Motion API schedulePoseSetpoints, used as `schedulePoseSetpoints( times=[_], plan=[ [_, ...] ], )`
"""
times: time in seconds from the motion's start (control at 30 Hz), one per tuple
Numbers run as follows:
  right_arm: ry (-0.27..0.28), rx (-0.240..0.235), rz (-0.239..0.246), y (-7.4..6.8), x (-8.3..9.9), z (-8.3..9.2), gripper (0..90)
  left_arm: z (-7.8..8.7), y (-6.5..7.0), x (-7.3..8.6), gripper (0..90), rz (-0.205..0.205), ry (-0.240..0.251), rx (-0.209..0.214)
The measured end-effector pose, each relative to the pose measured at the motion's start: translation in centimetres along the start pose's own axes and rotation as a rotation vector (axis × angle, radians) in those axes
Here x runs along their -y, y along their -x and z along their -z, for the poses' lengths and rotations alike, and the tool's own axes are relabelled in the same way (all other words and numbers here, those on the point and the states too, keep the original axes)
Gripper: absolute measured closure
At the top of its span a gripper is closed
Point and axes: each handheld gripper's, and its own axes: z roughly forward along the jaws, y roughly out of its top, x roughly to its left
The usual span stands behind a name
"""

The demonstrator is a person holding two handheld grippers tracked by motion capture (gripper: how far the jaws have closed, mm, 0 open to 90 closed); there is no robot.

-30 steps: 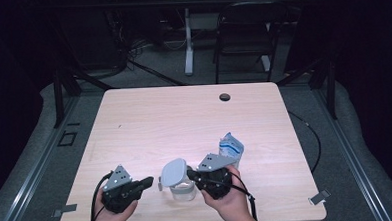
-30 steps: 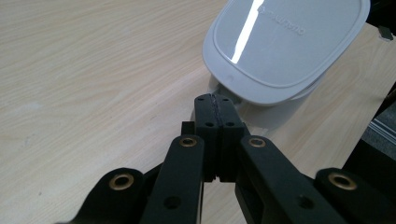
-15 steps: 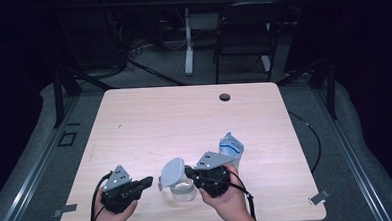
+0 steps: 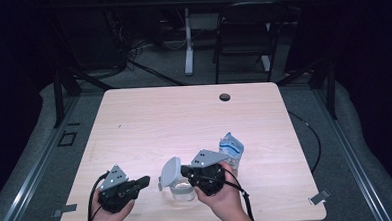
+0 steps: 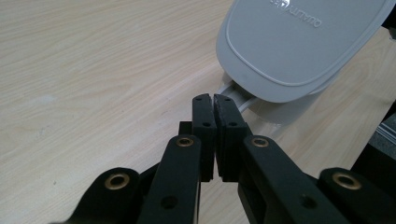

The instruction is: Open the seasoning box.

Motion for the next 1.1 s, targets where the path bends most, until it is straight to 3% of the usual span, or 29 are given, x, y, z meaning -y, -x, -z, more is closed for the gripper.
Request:
schedulePoseSetpoints(
  times=[0.57,0.73,1.1],
  plan=[
    [0.017,-0.003,0.03,-0.9,-1.5,0.2,90.0,0.0,0.5,0.1,87.8,-0.008,-0.014,-0.007],
    [0.022,-0.013,0.035,-1.1,-1.9,0.1,90.0,0.1,0.5,0.2,87.4,0.007,-0.005,-0.014],
    [0.017,-0.036,0.062,-2.4,-2.9,-0.6,90.0,0.6,0.6,0.6,80.8,0.011,-0.014,-0.037]
  ],
)
